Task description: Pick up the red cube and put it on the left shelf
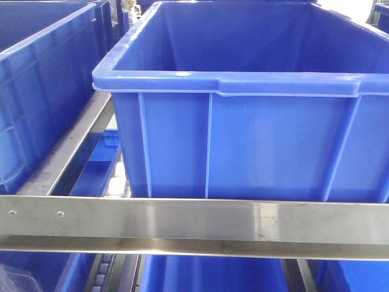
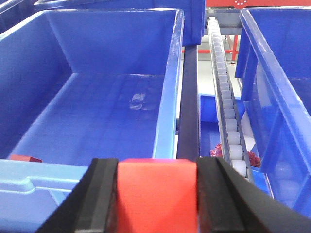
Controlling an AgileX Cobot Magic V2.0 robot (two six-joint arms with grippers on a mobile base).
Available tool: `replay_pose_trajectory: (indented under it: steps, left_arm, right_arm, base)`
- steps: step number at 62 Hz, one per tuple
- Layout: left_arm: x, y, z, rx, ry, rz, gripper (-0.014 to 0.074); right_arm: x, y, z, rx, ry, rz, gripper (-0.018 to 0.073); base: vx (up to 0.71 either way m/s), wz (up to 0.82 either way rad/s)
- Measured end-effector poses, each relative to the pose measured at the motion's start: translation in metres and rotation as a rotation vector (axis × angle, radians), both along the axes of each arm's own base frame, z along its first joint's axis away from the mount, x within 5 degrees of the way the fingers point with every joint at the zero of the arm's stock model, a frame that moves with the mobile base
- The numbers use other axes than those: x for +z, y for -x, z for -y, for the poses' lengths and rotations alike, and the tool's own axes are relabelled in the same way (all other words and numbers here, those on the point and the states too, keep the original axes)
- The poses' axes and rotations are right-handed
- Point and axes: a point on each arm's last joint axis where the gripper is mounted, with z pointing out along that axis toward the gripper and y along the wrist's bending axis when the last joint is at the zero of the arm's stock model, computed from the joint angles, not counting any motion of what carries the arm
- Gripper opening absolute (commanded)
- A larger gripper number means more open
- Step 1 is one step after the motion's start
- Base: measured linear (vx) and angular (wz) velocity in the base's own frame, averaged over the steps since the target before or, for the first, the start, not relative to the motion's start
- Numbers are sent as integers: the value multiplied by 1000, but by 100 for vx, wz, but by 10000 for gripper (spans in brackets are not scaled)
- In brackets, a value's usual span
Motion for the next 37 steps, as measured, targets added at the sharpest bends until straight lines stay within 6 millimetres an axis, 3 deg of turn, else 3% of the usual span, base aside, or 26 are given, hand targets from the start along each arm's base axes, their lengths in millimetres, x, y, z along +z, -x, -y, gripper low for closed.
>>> replay_pose_trajectory:
  steps: [37]
  left_arm:
    - [0, 0, 0, 0, 0, 0, 106]
  right_arm:
    - [0, 0, 0, 0, 0, 0, 57]
  base:
    - [0, 0]
